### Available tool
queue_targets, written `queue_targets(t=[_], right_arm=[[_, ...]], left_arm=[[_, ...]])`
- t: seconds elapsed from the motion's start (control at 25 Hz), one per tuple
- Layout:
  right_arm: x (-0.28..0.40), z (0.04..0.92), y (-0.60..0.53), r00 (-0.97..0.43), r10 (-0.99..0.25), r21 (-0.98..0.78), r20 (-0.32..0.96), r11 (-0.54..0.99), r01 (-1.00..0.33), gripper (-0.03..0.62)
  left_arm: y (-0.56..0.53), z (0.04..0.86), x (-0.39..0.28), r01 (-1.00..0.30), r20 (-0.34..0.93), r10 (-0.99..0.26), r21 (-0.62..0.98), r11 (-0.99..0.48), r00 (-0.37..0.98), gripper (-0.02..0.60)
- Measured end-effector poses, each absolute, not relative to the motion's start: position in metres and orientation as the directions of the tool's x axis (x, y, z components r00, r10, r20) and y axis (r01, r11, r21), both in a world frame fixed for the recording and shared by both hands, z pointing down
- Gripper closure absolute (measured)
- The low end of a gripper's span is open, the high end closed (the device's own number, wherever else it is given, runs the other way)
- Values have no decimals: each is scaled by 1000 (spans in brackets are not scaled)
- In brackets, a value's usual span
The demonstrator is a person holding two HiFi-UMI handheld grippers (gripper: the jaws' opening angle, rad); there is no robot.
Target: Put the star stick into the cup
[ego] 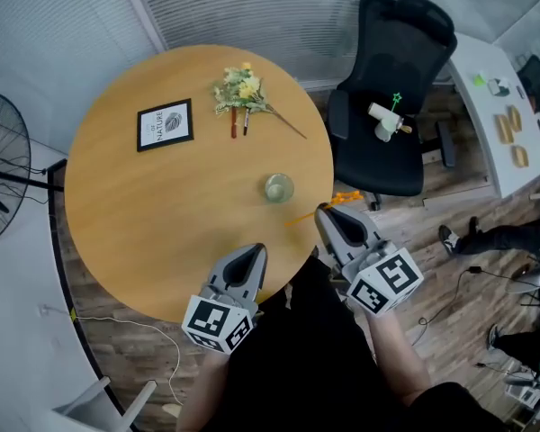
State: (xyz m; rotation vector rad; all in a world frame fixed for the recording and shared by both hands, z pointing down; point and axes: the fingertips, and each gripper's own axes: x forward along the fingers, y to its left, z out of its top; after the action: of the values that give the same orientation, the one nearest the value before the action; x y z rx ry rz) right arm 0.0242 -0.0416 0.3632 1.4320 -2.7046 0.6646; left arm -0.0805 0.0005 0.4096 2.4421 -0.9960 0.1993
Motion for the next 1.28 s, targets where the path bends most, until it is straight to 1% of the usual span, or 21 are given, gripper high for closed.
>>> queue_targets(t=[0.36, 0.88, 1.28], right_arm=[[27, 378, -56, -575, -787, -382, 222, 473, -794, 572], [36, 388, -99, -600, -773, -413, 205, 488, -769, 572], [38, 424, -120, -633, -733, -454, 247, 489, -744, 572]], left_arm=[[3, 430, -83, -702, 344, -615, 414, -579, 710, 583], [-18, 431, -61, -720, 359, -626, 412, -559, 692, 583], [-31, 439, -57, -760, 410, -643, 415, -500, 647, 583]])
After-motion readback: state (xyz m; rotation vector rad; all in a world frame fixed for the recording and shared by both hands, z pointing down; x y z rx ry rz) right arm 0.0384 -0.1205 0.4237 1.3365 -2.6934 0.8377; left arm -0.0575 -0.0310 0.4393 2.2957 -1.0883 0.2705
